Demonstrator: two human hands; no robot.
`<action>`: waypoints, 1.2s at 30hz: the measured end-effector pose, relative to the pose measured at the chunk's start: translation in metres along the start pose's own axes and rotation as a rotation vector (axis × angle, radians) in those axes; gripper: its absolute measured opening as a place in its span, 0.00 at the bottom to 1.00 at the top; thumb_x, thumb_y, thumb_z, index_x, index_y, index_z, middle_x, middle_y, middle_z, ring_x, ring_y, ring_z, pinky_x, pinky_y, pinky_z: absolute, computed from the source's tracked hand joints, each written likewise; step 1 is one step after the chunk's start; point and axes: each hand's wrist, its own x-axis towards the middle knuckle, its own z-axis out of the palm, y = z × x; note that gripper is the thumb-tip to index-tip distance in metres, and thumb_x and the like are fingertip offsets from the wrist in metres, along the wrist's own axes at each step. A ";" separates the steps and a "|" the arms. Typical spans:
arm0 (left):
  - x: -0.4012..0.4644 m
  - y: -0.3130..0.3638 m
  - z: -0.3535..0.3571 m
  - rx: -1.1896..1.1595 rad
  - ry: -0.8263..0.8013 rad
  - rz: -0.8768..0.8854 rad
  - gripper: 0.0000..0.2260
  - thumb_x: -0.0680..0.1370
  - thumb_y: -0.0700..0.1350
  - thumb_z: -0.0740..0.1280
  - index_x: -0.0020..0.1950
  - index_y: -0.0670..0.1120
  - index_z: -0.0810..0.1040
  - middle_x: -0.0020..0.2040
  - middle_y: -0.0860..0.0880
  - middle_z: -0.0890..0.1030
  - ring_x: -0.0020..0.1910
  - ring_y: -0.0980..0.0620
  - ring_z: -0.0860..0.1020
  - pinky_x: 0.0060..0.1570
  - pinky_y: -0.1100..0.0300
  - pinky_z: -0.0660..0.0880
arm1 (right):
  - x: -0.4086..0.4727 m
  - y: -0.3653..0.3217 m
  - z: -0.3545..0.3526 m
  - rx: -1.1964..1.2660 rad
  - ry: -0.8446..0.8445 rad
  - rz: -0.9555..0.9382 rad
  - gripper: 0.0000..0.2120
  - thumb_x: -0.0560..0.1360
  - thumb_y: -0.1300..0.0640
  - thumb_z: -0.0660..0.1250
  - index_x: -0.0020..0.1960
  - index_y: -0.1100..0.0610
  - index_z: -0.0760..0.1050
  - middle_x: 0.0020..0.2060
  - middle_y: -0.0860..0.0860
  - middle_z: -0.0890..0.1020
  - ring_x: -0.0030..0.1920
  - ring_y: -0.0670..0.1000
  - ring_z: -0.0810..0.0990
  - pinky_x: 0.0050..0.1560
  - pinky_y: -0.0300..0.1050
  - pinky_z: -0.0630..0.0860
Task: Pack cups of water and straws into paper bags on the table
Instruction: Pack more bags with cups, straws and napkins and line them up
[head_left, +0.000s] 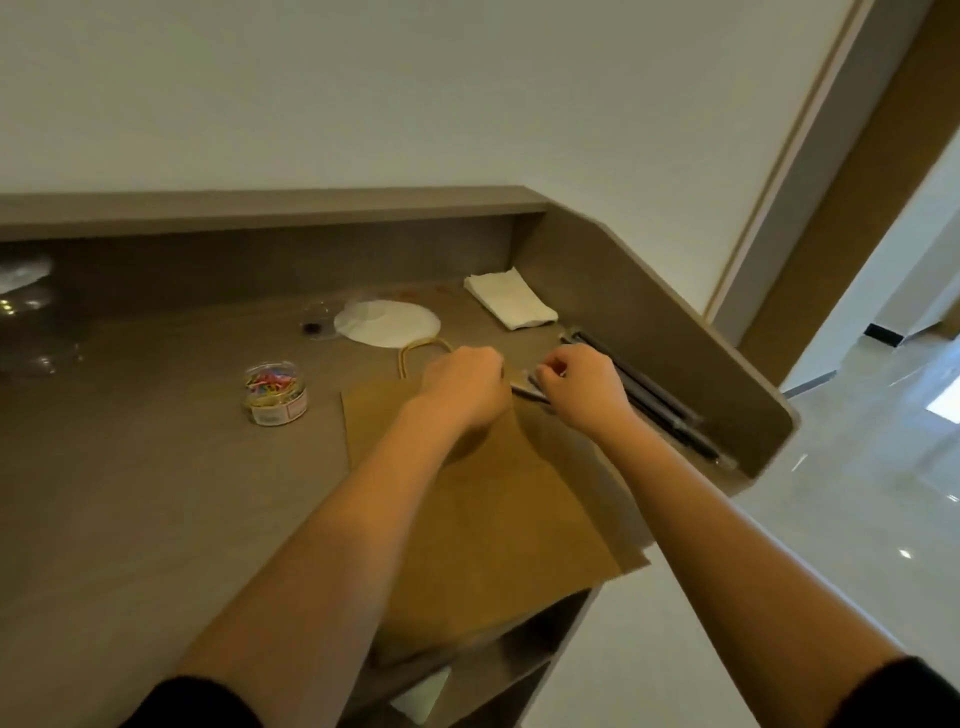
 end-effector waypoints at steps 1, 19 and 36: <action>0.013 0.000 0.003 -0.016 -0.021 -0.009 0.09 0.80 0.45 0.58 0.51 0.46 0.78 0.45 0.46 0.79 0.43 0.48 0.77 0.48 0.50 0.77 | 0.013 0.003 0.004 -0.004 -0.020 -0.001 0.07 0.77 0.56 0.62 0.43 0.56 0.77 0.39 0.53 0.81 0.40 0.49 0.79 0.36 0.40 0.73; 0.119 -0.020 0.035 -0.113 0.031 -0.175 0.10 0.79 0.47 0.59 0.52 0.48 0.80 0.46 0.47 0.81 0.44 0.48 0.77 0.45 0.53 0.77 | 0.163 0.033 0.051 -0.247 -0.091 -0.184 0.12 0.78 0.54 0.59 0.44 0.57 0.80 0.41 0.56 0.80 0.43 0.57 0.78 0.46 0.54 0.78; 0.119 -0.004 0.029 -1.573 0.024 -0.516 0.19 0.79 0.58 0.59 0.58 0.43 0.75 0.46 0.45 0.82 0.44 0.48 0.81 0.41 0.56 0.80 | 0.117 0.010 0.008 0.227 -0.169 -0.408 0.07 0.78 0.58 0.61 0.44 0.53 0.76 0.39 0.46 0.77 0.40 0.43 0.75 0.41 0.35 0.71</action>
